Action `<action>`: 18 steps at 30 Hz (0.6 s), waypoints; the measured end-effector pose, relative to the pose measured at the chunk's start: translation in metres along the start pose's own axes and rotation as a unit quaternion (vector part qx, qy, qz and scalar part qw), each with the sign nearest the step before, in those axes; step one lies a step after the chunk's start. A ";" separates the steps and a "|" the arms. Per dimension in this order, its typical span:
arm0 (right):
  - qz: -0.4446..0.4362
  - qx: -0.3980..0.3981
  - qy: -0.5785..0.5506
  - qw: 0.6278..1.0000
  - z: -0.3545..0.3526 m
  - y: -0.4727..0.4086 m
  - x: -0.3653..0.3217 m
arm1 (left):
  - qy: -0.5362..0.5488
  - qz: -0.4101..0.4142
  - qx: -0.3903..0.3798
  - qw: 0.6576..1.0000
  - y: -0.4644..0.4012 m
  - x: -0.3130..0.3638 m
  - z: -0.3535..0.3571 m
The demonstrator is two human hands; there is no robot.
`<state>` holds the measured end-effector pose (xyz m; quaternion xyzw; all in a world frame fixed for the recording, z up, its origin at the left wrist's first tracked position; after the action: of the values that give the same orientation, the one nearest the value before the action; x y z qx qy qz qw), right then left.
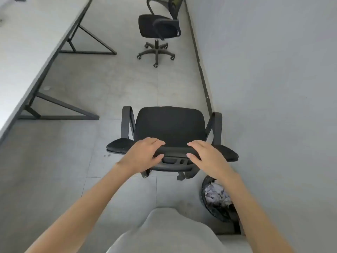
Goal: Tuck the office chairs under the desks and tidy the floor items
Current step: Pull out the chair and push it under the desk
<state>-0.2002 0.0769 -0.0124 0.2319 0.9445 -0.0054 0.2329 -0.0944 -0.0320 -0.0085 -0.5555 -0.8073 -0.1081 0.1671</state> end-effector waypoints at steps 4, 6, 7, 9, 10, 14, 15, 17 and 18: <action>0.001 -0.012 0.087 0.996 0.020 0.005 0.019 | -0.066 -0.013 -0.021 0.998 -0.002 -0.018 0.026; -0.006 0.017 0.110 0.994 0.030 0.008 0.028 | -0.090 -0.026 -0.009 0.996 0.000 -0.025 0.039; -0.009 0.039 0.118 0.992 0.030 0.007 0.032 | -0.107 -0.038 0.001 0.994 0.000 -0.029 0.041; -0.004 0.042 0.117 0.992 0.026 -0.002 0.035 | -0.134 -0.067 0.008 0.989 -0.003 -0.034 0.042; 0.001 0.025 0.117 0.993 0.028 -0.006 0.037 | -0.142 -0.080 0.013 0.986 -0.004 -0.036 0.041; -0.013 -0.031 0.155 0.987 0.038 -0.024 0.043 | -0.161 -0.125 0.038 0.978 -0.006 -0.042 0.037; -0.016 -0.039 0.165 0.985 0.040 -0.026 0.041 | -0.152 -0.134 0.044 0.978 -0.005 -0.046 0.036; -0.025 -0.044 0.176 0.983 0.043 -0.031 0.035 | -0.147 -0.142 0.039 0.978 -0.003 -0.053 0.034; -0.031 -0.042 0.177 0.983 0.044 -0.033 0.031 | -0.150 -0.144 0.035 0.978 -0.002 -0.056 0.031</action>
<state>-0.2199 0.0553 -0.0684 0.1900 0.9768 0.0687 0.0713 -0.0823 -0.0696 -0.0584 -0.4374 -0.8979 -0.0182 0.0466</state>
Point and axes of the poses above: each hand's wrist, its own y-axis away from the middle knuckle, its own z-axis out of the palm, x = y × z, the point moved 10 cm from there along -y, towards the middle knuckle, and after that the axes turned 6 degrees about x, right-handed, at the moved point
